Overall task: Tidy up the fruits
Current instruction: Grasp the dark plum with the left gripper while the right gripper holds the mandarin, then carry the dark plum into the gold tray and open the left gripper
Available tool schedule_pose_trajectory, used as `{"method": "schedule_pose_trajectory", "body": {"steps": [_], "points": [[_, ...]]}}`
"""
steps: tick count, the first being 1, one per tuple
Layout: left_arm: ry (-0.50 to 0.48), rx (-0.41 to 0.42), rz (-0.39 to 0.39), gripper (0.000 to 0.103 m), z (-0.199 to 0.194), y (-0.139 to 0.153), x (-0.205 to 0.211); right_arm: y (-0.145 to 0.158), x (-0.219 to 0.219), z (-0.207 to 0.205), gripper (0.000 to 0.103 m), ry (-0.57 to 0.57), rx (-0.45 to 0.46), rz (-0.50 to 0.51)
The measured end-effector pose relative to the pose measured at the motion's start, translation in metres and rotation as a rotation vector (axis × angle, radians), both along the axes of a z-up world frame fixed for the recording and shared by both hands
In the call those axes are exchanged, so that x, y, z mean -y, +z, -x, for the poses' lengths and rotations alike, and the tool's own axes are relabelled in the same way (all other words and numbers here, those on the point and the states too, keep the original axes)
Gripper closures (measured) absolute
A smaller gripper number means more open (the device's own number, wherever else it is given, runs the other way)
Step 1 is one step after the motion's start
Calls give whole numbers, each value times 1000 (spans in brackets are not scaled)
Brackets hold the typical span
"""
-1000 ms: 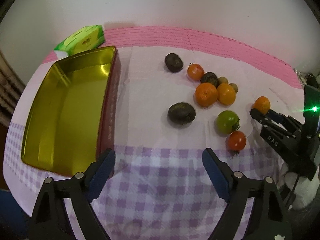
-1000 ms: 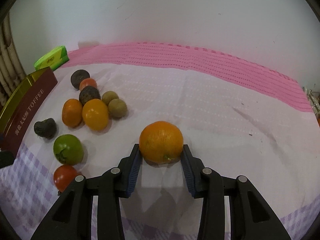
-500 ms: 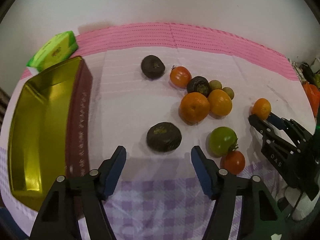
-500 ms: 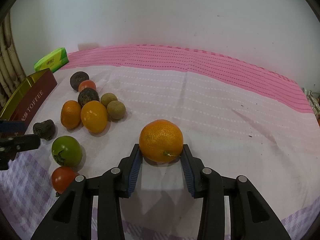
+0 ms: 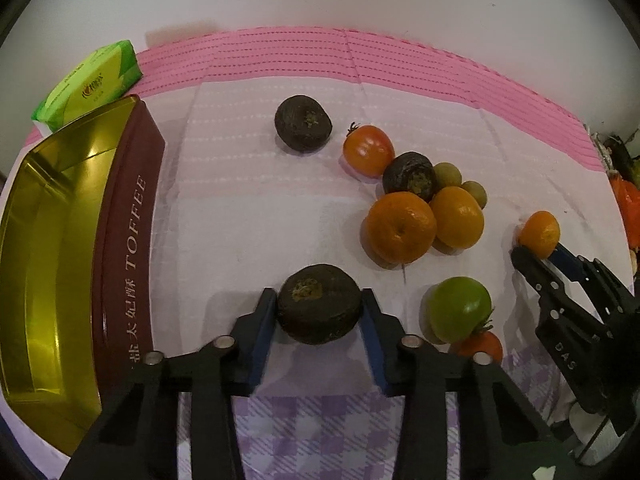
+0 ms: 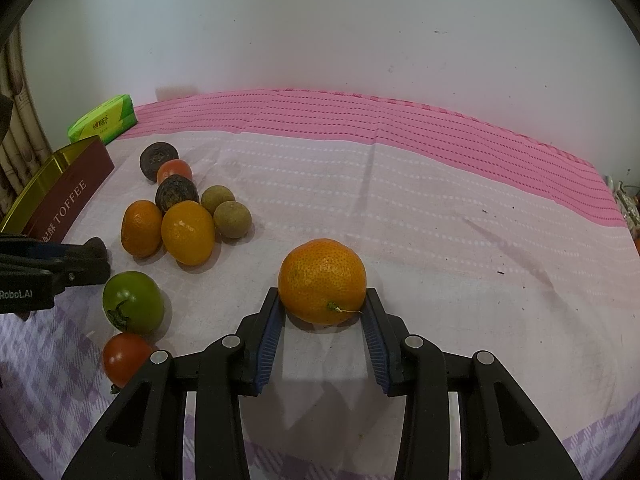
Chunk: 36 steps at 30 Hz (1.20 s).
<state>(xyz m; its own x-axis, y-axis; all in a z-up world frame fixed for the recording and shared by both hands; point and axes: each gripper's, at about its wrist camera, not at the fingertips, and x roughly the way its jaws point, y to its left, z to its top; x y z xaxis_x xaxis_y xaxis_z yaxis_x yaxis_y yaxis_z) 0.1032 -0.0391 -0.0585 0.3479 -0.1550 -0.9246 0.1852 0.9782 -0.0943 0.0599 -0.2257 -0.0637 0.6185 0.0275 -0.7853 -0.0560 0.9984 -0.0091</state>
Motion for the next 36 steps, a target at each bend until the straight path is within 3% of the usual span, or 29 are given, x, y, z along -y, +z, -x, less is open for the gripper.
{"method": "schedule_pose_trajectory", "body": {"steps": [8,22,36], "points": [[6,-5,15,67,6,5,-7,0,0,0,62,-1,0,0],[97,101,10,67,30,58,-73,-1,0,0,62,-2,0,4],[273,20,-110,67,36,23,-177,-1,-1,0,62,-2,0,5]]}}
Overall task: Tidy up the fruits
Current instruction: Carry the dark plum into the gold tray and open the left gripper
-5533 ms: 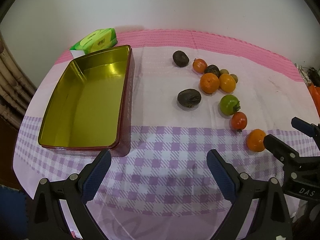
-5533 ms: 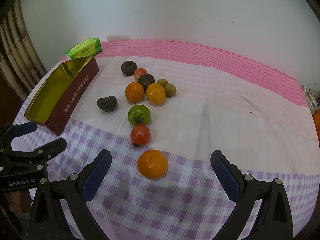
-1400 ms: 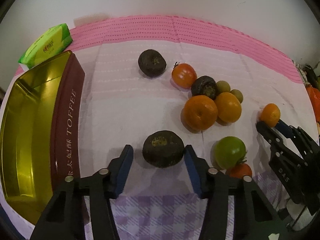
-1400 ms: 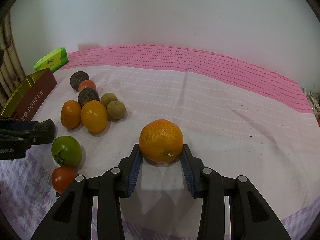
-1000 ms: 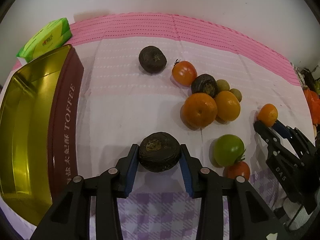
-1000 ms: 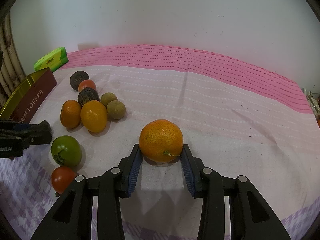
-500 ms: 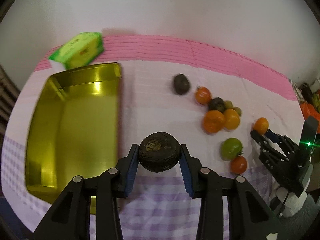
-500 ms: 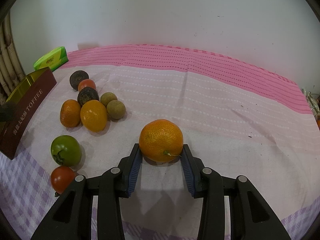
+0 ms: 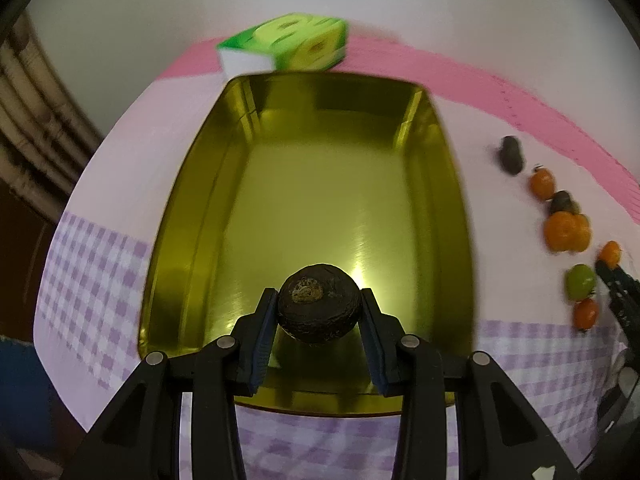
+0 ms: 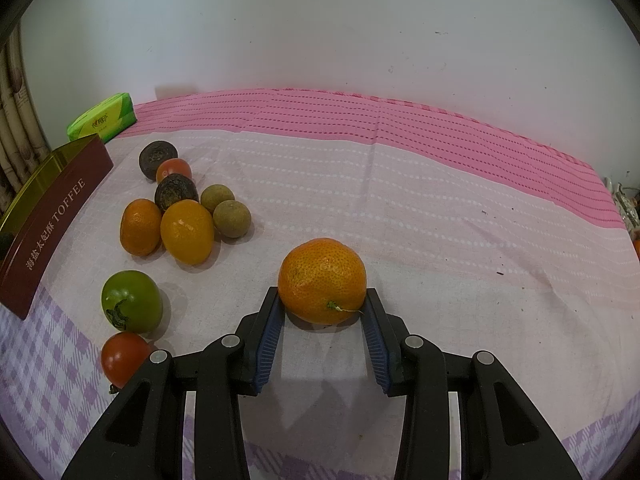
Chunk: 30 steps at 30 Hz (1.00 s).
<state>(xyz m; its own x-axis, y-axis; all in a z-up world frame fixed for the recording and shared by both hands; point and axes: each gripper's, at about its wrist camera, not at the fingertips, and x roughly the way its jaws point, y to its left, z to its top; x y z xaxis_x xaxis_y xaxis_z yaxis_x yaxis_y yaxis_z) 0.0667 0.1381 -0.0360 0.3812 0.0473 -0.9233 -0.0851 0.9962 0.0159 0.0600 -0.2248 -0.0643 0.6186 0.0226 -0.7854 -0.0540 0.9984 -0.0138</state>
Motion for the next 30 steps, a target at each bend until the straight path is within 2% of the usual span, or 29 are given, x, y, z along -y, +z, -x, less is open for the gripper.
{"method": "schedule_pose_trajectory", "body": {"steps": [9,20,27,30], "points": [[26,-39,-15,67,6,-16,-17,0,-1,0,62,1,0,4],[12,-36,-50,66,8,-21,-16,1,-2,0,63,2,0,11],[9,-37,-59,66,7,-21,-15,3,-5,-1,74,7,-7,8],[10,-36,-57,66,6,-21,-16,4,-2,0,74,4,-14,1]]}}
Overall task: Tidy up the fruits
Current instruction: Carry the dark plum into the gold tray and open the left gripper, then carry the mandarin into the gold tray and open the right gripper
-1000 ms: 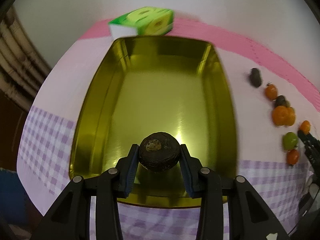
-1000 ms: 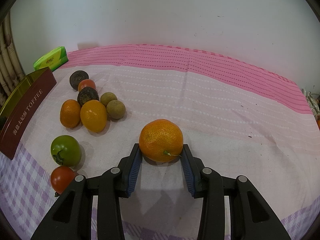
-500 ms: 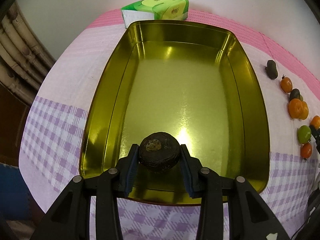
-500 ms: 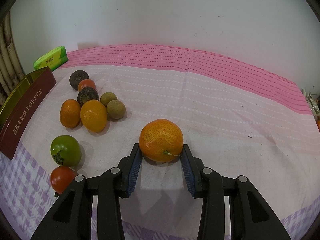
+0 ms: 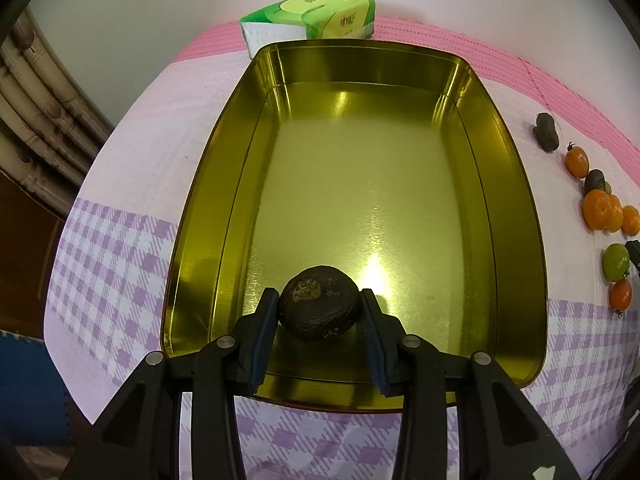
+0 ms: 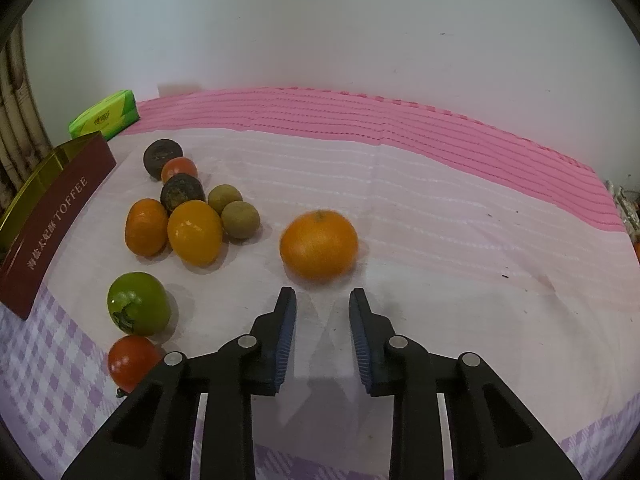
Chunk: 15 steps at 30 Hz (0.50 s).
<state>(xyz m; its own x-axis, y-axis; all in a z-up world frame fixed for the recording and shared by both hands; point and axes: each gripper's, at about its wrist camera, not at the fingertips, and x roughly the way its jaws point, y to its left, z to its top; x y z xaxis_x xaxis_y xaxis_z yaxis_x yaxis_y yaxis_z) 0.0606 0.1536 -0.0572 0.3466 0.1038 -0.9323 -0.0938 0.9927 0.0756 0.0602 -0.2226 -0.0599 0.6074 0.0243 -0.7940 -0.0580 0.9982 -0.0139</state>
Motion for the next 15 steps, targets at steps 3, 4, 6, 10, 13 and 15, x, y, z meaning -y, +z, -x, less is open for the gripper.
{"method": "schedule_pose_trajectory", "body": {"steps": [3,4,6,10,13,15], "points": [[-11,21,5,65,1,5,0,0,5,-2,62,3,-8,-40],[-14,28,4,65,2,7,1,0,6,-3,58,-1,-13,-41],[-20,42,2,63,3,11,2,0,6,-5,48,-3,-16,-54],[-39,70,0,57,5,17,5,1,4,-11,48,-14,-9,-40],[-46,82,-4,50,7,20,6,1,6,-20,48,-30,-10,-43],[-51,87,-2,49,8,22,8,1,5,-25,52,-41,-12,-44]]}}
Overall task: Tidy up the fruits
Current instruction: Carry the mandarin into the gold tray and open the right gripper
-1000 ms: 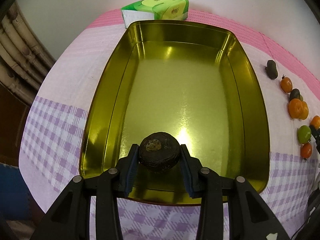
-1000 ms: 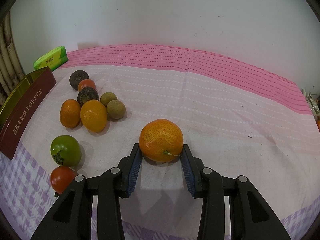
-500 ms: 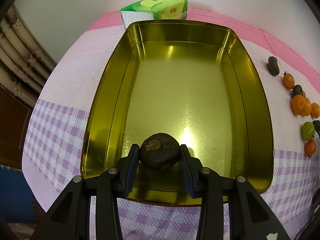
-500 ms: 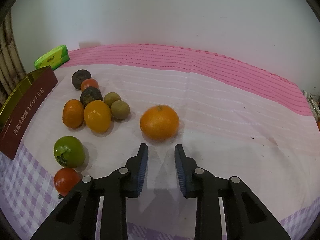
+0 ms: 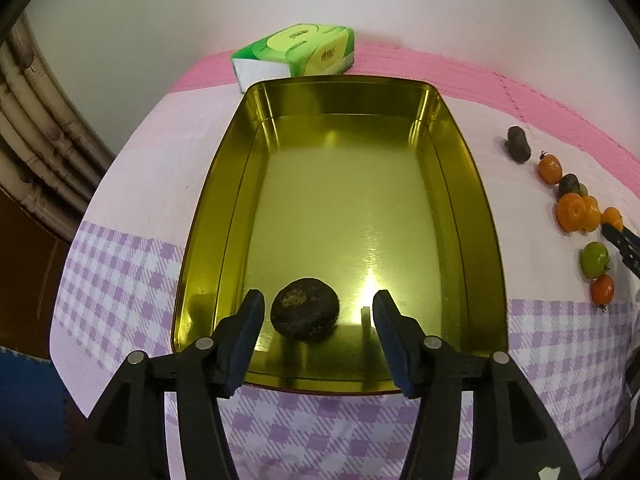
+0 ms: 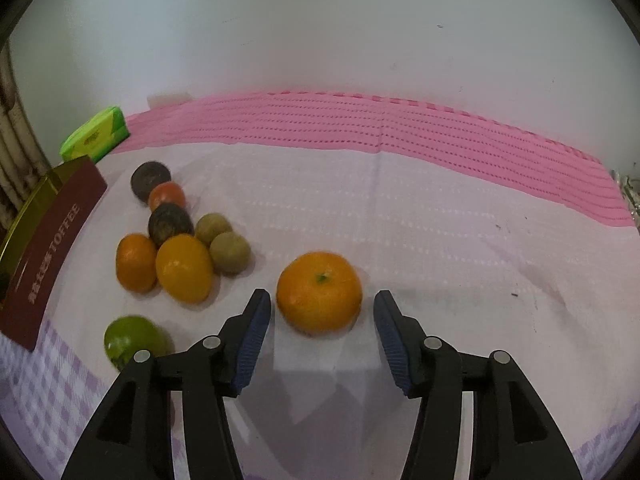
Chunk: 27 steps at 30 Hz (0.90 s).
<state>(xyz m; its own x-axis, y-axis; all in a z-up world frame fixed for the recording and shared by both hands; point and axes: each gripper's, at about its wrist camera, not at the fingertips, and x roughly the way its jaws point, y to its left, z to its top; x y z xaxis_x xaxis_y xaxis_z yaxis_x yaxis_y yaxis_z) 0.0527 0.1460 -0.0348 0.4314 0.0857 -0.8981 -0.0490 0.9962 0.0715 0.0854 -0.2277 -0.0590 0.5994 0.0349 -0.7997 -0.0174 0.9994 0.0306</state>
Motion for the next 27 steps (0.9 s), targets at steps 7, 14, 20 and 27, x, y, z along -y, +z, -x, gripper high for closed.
{"method": "schedule_pose_trajectory", "body": {"steps": [7,14,20,27], "points": [[9,13,2,39,5,4,1,1,-8,-2,61,11,-4,40],[42,65,5,21,13,19,-8,37,-27,5,61,48,58,26],[95,123,12,12,20,35,-26,76,-93,13,61,219,111,-30],[178,161,19,7,32,46,-55,85,-190,24,61,447,86,-83]]}}
